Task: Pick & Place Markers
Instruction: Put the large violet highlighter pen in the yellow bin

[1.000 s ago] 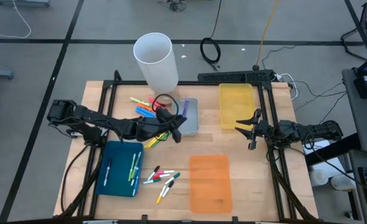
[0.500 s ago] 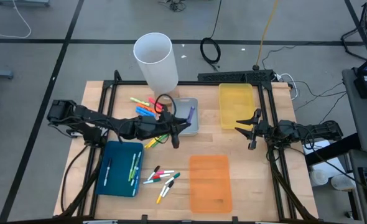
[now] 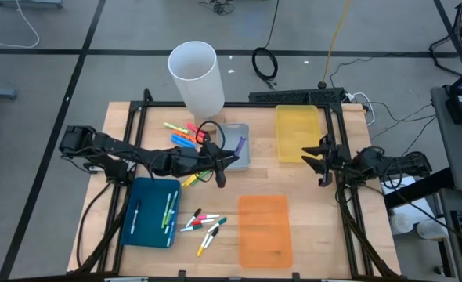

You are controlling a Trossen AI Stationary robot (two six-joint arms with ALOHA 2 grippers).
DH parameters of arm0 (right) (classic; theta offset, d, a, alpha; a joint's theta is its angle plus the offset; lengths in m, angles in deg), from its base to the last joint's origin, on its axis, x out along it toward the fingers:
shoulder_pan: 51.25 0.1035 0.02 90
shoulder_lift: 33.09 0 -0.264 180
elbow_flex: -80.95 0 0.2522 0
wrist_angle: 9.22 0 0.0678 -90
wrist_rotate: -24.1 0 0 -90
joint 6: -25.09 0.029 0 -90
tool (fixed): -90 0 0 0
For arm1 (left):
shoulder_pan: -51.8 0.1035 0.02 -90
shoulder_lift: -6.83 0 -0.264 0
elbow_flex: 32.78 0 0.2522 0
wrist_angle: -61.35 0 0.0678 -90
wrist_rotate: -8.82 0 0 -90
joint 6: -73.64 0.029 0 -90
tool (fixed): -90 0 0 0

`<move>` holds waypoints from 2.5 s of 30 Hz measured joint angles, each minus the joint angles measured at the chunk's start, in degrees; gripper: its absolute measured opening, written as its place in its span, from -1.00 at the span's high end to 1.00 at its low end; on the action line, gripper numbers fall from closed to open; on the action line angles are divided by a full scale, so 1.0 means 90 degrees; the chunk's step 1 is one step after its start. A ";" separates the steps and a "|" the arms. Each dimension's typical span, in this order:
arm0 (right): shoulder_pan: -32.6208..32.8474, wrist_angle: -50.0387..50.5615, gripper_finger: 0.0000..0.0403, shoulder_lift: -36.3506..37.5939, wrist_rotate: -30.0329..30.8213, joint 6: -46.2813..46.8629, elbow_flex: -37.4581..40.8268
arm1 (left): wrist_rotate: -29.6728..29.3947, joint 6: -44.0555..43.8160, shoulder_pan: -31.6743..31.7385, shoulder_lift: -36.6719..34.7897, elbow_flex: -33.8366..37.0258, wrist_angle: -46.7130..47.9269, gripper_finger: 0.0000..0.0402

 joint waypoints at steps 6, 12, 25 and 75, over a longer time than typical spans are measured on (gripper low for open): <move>0.0001 -0.0208 0.37 -0.0001 -0.0014 0.0634 0.0002 | -0.0047 0.0020 0.0012 0.0000 0.0000 0.0099 0.68; -0.0001 -0.0361 0.37 -0.0072 0.0539 0.0636 0.0005 | -0.0040 0.0130 -0.0001 0.0000 0.0000 0.0093 0.68; -0.1081 -0.3728 0.37 -0.4864 0.0700 0.1250 -0.0313 | 0.0002 -0.0007 -0.0049 0.0000 0.0000 -0.0022 0.68; -0.1551 -0.3631 -0.32 -0.9460 -0.2684 0.0654 -0.4308 | -0.0155 -0.0098 -0.0029 0.0000 0.0002 0.0253 0.68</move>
